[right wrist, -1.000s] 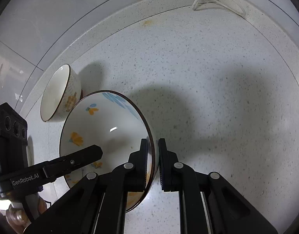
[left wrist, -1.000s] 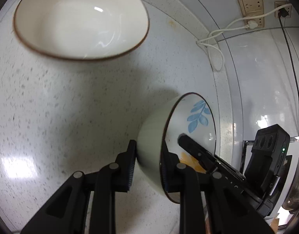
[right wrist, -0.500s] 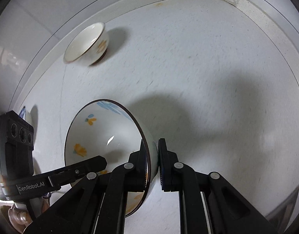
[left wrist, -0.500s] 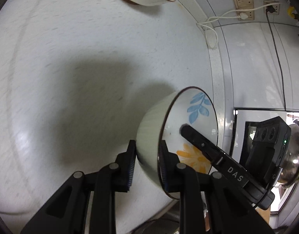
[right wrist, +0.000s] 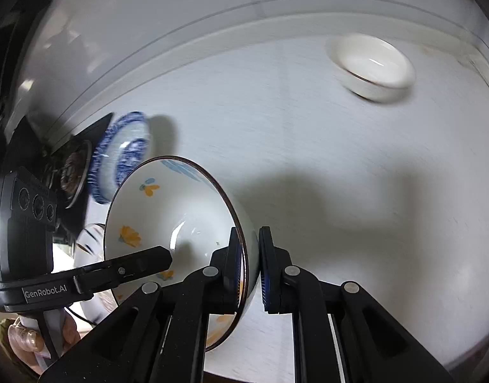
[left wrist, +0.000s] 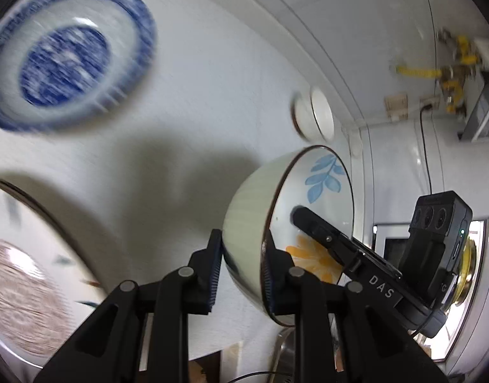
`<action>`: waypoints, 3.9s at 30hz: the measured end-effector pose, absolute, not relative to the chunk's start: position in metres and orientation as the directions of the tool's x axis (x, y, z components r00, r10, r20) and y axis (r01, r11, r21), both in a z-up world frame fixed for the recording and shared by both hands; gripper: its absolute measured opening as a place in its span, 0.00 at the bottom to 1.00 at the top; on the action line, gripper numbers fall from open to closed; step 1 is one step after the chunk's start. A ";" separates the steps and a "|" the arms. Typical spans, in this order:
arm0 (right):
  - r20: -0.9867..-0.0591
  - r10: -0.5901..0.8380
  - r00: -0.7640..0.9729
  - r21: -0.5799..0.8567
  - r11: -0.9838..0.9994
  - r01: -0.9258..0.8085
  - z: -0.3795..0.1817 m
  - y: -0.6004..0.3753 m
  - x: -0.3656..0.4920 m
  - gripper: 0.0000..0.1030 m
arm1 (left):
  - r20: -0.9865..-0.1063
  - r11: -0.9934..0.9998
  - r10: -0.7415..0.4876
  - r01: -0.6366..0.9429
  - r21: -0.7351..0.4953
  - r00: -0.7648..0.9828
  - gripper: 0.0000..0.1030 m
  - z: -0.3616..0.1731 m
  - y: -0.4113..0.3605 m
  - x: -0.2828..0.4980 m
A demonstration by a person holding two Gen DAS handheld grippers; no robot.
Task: Organize plates and bowls
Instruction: 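Carry the flower bowl with both grippers and lower it into the blue bowl, then open both grippers and lift them off the nested bowls, then move both tools to the rim of the small plain white bowl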
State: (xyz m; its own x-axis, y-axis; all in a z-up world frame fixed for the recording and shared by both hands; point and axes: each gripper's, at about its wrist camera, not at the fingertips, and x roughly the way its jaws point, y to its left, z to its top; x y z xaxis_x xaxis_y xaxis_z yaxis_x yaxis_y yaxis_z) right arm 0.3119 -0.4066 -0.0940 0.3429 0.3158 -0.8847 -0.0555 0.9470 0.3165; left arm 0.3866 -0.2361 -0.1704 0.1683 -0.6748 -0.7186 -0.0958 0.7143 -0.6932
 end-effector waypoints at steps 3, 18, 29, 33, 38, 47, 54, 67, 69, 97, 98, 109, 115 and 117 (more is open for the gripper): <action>-0.866 0.363 0.343 0.345 0.931 -0.115 -0.089 -0.360 0.331 0.10 | -0.737 0.735 -0.634 -0.113 -0.669 0.233 0.21 -0.157 -0.188 0.405; -0.868 0.420 0.266 0.398 0.907 -0.137 -0.135 -0.261 0.401 0.10 | -0.816 0.800 -0.519 -0.191 -0.569 0.254 0.19 -0.195 -0.072 0.478; -0.885 0.390 0.255 0.363 0.920 -0.146 -0.150 -0.242 0.416 0.10 | -0.843 0.830 -0.478 -0.189 -0.525 0.246 0.18 -0.217 -0.077 0.489; -0.890 0.375 0.260 0.343 0.925 -0.161 -0.149 -0.241 0.415 0.12 | -0.858 0.852 -0.443 -0.177 -0.494 0.260 0.18 -0.215 -0.077 0.487; -0.889 0.357 0.287 0.317 0.932 -0.177 -0.146 -0.240 0.411 0.15 | -0.881 0.889 -0.367 -0.168 -0.427 0.298 0.18 -0.211 -0.081 0.484; -0.854 0.347 0.388 0.283 0.935 -0.214 -0.117 -0.250 0.400 0.23 | -0.869 0.887 -0.312 -0.209 -0.411 0.385 0.18 -0.196 -0.066 0.475; -0.824 0.346 0.449 0.283 0.937 -0.203 -0.097 -0.271 0.386 0.46 | -0.847 0.899 -0.237 -0.224 -0.377 0.476 0.21 -0.168 -0.059 0.455; -0.793 0.350 0.499 0.306 0.937 -0.170 -0.081 -0.331 0.357 0.77 | -0.811 0.938 -0.124 -0.198 -0.284 0.572 0.74 -0.123 -0.072 0.427; -0.792 0.344 0.505 0.306 0.938 -0.161 -0.080 -0.344 0.354 0.80 | -0.806 0.944 -0.126 -0.179 -0.276 0.578 0.77 -0.116 -0.082 0.425; -0.819 0.218 0.532 0.352 0.921 0.165 -0.090 -0.617 0.419 0.80 | -0.777 0.826 -0.552 0.073 -0.559 0.302 0.82 -0.157 -0.407 0.545; -0.827 0.224 0.516 0.354 0.920 0.168 -0.095 -0.620 0.425 0.80 | -0.779 0.826 -0.554 0.078 -0.559 0.294 0.82 -0.160 -0.412 0.552; -0.841 0.290 0.456 0.393 0.908 0.147 -0.135 -0.635 0.458 0.61 | -0.850 0.874 -0.482 0.047 -0.484 0.211 0.72 -0.205 -0.452 0.611; -0.842 0.319 0.434 0.410 0.902 0.132 -0.147 -0.633 0.467 0.44 | -0.856 0.874 -0.486 0.081 -0.479 0.175 0.54 -0.217 -0.467 0.624; -0.842 0.342 0.418 0.428 0.894 0.132 -0.153 -0.632 0.469 0.33 | -0.851 0.864 -0.503 0.073 -0.498 0.150 0.35 -0.223 -0.473 0.624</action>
